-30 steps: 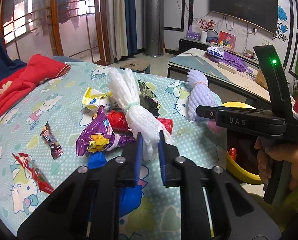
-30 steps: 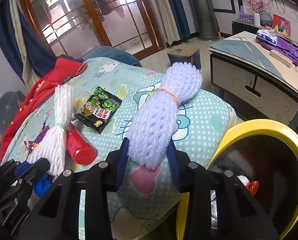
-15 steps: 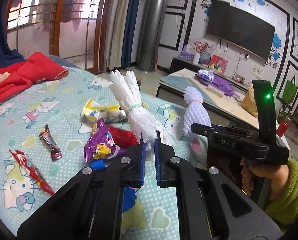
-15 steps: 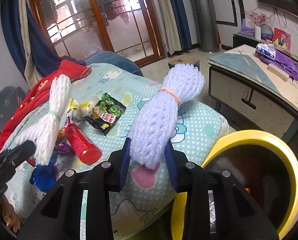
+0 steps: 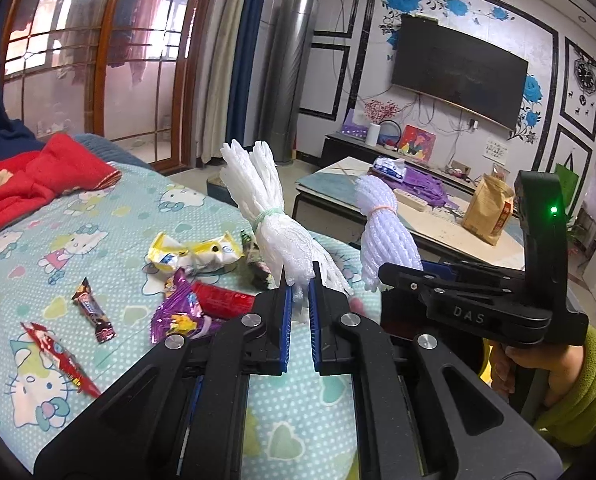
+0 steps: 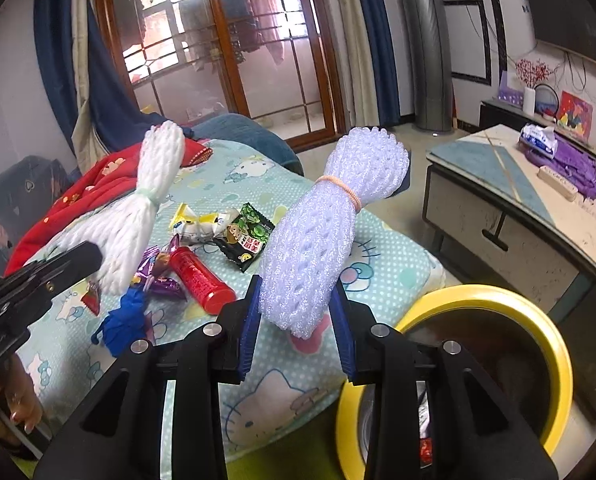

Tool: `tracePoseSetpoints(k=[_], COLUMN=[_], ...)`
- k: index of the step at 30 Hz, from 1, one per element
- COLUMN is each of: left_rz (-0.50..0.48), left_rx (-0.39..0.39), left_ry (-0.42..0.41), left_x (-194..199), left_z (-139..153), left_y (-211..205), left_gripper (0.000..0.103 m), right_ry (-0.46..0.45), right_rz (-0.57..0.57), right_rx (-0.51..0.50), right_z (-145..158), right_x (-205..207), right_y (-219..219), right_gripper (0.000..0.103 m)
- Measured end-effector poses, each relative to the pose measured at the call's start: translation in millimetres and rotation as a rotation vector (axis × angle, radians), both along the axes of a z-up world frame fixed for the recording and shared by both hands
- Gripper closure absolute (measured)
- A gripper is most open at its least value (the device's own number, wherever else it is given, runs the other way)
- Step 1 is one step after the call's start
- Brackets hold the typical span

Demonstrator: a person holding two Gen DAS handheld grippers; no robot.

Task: Collect trash
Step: 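Lift both foam nets and carry them over the trash bin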

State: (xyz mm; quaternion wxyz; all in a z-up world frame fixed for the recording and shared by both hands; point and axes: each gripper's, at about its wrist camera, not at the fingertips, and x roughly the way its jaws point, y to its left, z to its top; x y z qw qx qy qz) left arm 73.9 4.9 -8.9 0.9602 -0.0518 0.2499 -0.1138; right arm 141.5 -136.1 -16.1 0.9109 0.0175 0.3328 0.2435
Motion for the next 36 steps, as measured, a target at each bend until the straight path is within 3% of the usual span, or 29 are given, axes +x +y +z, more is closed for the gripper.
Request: tracePoseSetpoints(k=[15, 36], left_rz=[-0.096, -0.237], left_rx=[0.021, 0.068], left_ry=[-0.016, 0.011], left_x=[-3.2, 5.2], left_z=[2.9, -12.0], left_y=[-35.1, -89.9], left_gripper=[0.099, 0.099], right_ry=[-0.031, 0.010], right_rz=[-0.062, -0.189], right_rx=[-0.018, -0.030], right_z=[14.5, -0.7], right_x=[-21.5, -36.2], right_y=[-44.5, -112.3], right_gripper=[0.071, 0.071])
